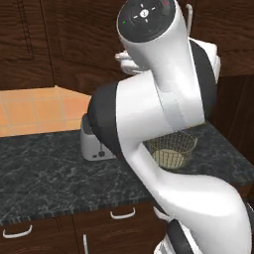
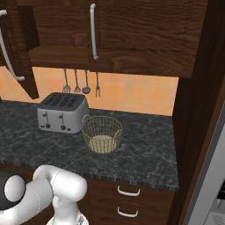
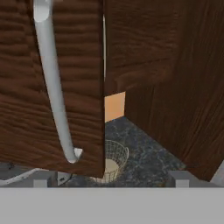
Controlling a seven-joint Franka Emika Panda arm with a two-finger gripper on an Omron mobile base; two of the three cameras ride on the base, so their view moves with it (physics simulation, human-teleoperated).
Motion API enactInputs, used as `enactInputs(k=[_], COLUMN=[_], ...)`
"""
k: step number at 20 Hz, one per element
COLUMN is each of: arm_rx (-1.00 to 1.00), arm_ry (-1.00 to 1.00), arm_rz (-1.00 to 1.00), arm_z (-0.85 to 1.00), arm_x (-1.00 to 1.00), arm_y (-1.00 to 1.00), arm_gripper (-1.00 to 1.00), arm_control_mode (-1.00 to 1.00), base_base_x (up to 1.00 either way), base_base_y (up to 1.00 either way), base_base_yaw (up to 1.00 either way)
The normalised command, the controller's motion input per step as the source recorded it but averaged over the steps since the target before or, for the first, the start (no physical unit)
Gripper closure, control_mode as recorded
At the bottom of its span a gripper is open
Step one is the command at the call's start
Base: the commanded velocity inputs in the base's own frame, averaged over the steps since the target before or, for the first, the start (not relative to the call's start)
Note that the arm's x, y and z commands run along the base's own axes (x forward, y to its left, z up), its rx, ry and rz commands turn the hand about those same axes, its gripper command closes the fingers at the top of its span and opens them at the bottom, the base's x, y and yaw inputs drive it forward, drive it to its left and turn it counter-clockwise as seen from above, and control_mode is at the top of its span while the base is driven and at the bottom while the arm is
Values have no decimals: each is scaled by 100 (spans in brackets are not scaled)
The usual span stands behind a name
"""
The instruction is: Open the cabinet, pick up the bread from the cabinet and place it in the basket. Then move the basket to the dining counter.
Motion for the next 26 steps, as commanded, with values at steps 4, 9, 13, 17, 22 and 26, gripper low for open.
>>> enactInputs(k=[4, 9, 13, 17, 22, 26], arm_rx=[25, 66, 73, 59, 44, 24], arm_ry=[-14, -1, 17, 39, 43, 15], arm_rz=[25, 25, 29, 29, 23, 15], arm_z=[-20, -59, -45, -1, 0, 0], arm_x=[-74, -18, 64, 85, 86, 77], arm_y=[-100, -100, -53, -1, 18, 4], arm_gripper=[-100, -100, -100, -100, -100, -100], arm_control_mode=[-100, -100, -100, -100, -100, -100], base_base_x=[0, 0, 0, 0, 0, 0], base_base_y=[0, 0, 0, 0, 0, 0], base_base_yaw=[0, 0, 0, 0, 0, 0])
